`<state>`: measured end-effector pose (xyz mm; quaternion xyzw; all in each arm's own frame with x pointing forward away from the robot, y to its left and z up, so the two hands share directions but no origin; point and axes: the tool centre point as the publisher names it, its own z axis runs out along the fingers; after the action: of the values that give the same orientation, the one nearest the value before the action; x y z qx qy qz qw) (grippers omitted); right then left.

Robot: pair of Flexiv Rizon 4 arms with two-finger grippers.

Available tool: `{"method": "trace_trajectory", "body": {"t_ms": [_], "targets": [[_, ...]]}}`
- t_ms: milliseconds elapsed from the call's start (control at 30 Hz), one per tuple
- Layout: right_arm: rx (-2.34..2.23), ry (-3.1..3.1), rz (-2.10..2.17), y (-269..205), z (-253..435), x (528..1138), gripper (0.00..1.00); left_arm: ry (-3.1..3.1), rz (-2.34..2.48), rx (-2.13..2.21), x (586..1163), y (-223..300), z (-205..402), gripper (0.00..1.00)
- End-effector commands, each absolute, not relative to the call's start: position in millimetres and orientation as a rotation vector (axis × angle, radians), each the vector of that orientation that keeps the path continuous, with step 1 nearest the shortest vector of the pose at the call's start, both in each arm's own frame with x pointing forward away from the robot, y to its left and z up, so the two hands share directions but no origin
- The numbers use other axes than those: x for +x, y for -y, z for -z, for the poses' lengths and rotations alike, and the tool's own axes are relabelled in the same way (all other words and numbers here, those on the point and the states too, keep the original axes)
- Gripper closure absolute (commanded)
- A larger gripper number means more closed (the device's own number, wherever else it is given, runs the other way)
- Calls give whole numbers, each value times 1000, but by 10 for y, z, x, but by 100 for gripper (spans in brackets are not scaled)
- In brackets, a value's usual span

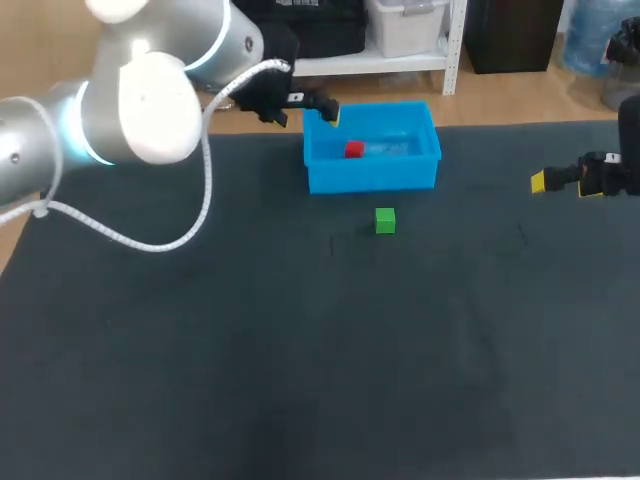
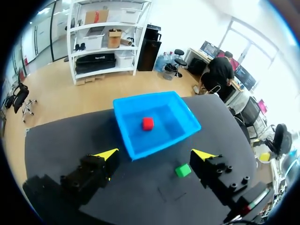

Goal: Use the left arm to pick the red cube and place it into the blue plastic box first, then use the right arm to grasp the green cube and put it into the same blue plastic box after the first action is fully finished.

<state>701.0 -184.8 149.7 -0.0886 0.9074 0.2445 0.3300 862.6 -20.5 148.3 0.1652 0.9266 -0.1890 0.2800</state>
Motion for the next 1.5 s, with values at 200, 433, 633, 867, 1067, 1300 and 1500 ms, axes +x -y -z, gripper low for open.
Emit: {"method": "trace_trajectory", "body": {"t_ms": [200, 433, 633, 867, 1067, 1300, 1500], "targets": [[-232, -2374, -638, 1848, -1497, 7008, 0, -2464, 519, 441, 8244, -142, -1517, 0], [-232, -2374, -638, 1848, -1497, 7008, 0, -2462, 522, 460, 8121, -298, -1556, 0], [-232, -2374, -638, 1848, -1497, 7008, 0, -2462, 526, 491, 8020, -407, -1564, 0], [-232, -2374, -638, 1848, -1497, 7008, 0, -2463, 529, 538, 7911, -562, -1596, 0], [-232, -2374, -638, 1848, -1497, 7008, 0, -2468, 530, 573, 7826, -691, -1581, 0], [-232, -2374, -638, 1848, -1497, 7008, 0, -2466, 544, 617, 7728, -807, -1554, 0], [-232, -2374, -638, 1848, -1497, 7008, 0, -2450, 589, 654, 7668, -904, -1523, 0]]}}
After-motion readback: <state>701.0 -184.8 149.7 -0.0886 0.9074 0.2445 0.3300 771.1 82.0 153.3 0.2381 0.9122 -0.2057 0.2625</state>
